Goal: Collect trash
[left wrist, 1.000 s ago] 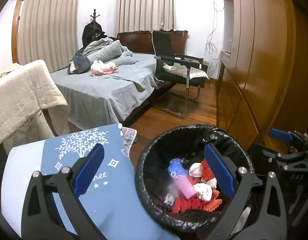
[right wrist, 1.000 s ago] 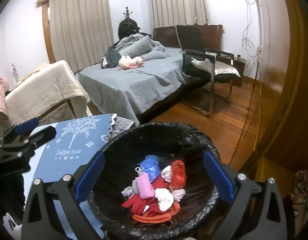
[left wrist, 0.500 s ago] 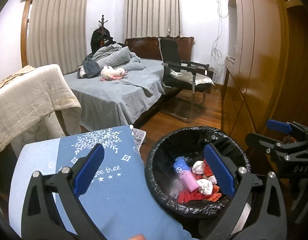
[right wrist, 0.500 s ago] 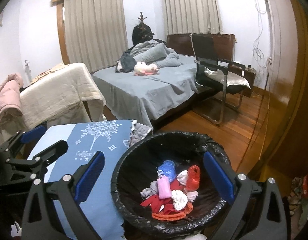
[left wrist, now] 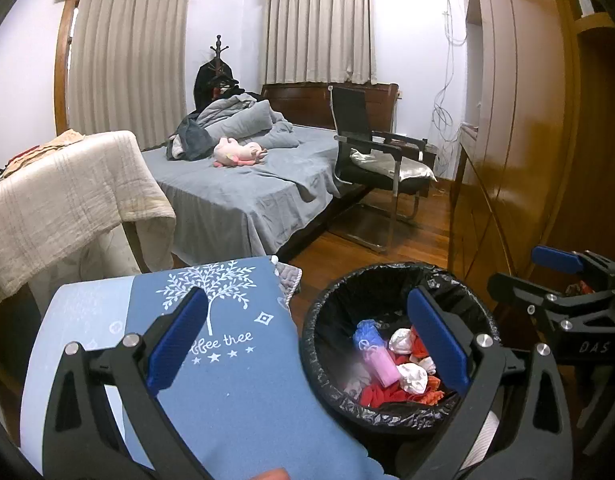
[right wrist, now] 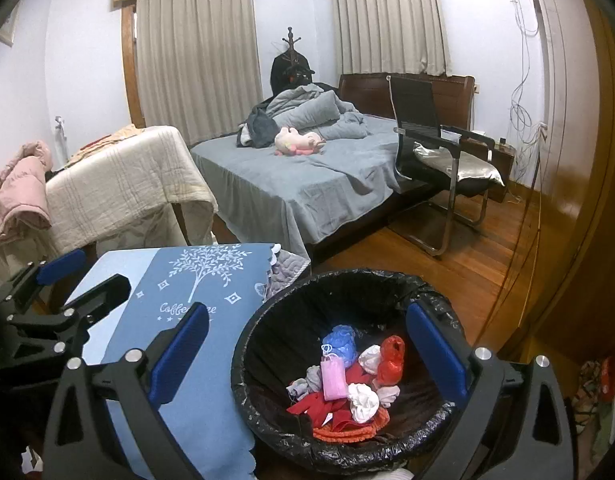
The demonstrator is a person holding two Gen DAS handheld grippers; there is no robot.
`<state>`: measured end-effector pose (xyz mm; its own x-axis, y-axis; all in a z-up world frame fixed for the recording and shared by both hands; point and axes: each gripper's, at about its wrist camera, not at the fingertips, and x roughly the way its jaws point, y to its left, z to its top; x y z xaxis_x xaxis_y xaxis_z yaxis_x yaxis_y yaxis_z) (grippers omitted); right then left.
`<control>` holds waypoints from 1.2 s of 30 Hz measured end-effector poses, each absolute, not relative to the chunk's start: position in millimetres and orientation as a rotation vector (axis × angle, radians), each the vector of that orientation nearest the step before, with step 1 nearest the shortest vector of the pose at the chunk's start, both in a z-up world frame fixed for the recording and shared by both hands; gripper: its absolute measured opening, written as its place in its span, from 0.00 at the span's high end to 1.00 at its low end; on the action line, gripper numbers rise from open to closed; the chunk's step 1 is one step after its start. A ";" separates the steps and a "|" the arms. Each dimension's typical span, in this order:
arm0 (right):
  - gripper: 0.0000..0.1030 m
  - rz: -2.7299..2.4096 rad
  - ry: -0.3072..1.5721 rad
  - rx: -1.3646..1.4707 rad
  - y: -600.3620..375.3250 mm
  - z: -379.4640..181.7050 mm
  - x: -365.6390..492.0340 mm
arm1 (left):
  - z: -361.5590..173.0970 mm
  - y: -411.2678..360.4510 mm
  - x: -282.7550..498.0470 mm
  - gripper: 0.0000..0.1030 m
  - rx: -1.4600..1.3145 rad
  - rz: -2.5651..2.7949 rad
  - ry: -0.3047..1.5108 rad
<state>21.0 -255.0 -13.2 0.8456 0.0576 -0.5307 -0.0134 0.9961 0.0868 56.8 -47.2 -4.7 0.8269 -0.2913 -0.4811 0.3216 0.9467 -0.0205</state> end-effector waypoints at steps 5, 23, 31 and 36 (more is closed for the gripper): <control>0.06 0.038 0.564 0.082 -255.2 -13.4 21.2 | -4.0 -44.2 58.0 0.06 0.057 -0.324 0.505; 0.06 0.037 0.562 0.081 -256.1 -13.1 21.3 | -3.1 -41.3 59.3 0.06 0.059 -0.313 0.502; 0.06 0.038 0.562 0.080 -256.2 -13.4 21.2 | -2.8 -40.5 59.8 0.06 0.058 -0.311 0.502; 0.06 0.037 0.563 0.080 -255.9 -13.6 21.3 | -2.8 -40.7 59.7 0.06 0.059 -0.312 0.503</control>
<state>21.3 -255.9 -13.6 0.8453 0.0575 -0.5311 -0.0135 0.9962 0.0864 59.7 -40.7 -2.8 0.8301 -0.2795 -0.4826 0.3081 0.9511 -0.0210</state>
